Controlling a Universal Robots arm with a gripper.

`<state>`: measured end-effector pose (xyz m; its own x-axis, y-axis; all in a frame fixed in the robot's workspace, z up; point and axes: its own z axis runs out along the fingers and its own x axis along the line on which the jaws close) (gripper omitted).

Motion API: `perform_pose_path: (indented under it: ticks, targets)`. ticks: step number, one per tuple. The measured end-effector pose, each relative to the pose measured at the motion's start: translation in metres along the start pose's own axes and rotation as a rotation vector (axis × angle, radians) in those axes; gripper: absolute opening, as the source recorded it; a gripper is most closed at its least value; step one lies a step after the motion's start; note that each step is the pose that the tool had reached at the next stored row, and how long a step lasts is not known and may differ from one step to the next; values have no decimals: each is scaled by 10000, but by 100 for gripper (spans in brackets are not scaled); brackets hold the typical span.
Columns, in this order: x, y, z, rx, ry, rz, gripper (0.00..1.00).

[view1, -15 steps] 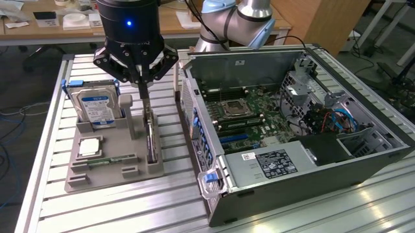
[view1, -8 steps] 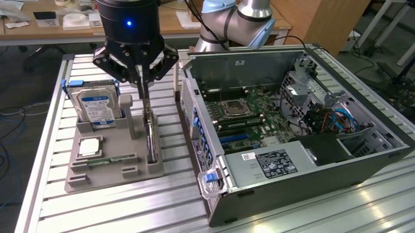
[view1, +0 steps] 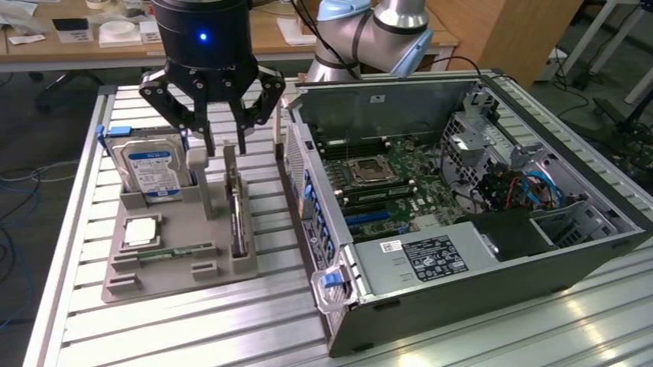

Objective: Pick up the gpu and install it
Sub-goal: 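Pick up the gpu and move the gpu toward the slot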

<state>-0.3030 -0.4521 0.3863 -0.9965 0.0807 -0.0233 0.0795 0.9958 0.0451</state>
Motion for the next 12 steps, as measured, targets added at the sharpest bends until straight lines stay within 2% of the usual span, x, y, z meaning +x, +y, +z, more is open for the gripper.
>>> perform_pose_path:
  ticks: [4, 12]
  targets:
    - [0, 0, 7, -3, -2, 0, 42]
    - [3, -6, 140, 0, 0, 0, 42]
